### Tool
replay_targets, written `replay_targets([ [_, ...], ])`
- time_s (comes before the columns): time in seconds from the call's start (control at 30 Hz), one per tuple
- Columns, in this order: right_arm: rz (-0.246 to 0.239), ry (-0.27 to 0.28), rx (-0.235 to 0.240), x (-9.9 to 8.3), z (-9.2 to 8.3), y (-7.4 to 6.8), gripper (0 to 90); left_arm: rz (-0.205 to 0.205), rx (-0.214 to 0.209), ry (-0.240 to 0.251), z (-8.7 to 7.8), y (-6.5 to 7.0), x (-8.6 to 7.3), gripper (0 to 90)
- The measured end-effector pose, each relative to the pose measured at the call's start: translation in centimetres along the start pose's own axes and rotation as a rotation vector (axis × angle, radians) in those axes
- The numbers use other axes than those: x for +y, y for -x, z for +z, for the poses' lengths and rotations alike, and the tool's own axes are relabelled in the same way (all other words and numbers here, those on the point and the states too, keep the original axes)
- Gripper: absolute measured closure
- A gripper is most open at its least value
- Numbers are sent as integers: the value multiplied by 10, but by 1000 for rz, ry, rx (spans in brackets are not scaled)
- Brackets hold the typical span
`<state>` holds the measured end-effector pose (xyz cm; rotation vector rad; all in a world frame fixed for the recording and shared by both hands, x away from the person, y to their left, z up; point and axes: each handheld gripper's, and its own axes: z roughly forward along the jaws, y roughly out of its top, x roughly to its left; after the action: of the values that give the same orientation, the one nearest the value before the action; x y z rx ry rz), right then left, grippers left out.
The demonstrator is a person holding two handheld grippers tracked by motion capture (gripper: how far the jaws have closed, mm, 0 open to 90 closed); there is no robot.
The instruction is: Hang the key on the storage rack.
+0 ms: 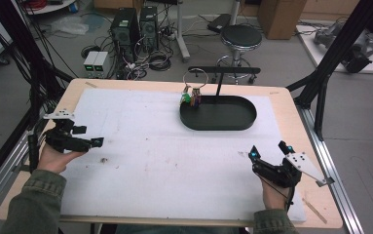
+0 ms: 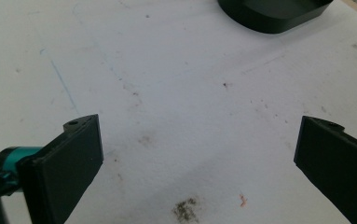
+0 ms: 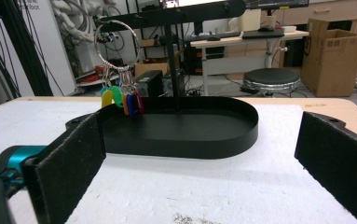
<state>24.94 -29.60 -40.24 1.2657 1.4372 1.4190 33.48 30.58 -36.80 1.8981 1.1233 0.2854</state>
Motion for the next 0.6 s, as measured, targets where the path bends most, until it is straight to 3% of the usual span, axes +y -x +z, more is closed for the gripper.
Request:
replay_targets([
  [0.37,-4,4,-2,0,0,1,6,-39,87,42,-18,-8,-25,17],
  [0.6,-2,2,-2,0,0,0,6,-72,179,105,-27,-12,-46,17],
])
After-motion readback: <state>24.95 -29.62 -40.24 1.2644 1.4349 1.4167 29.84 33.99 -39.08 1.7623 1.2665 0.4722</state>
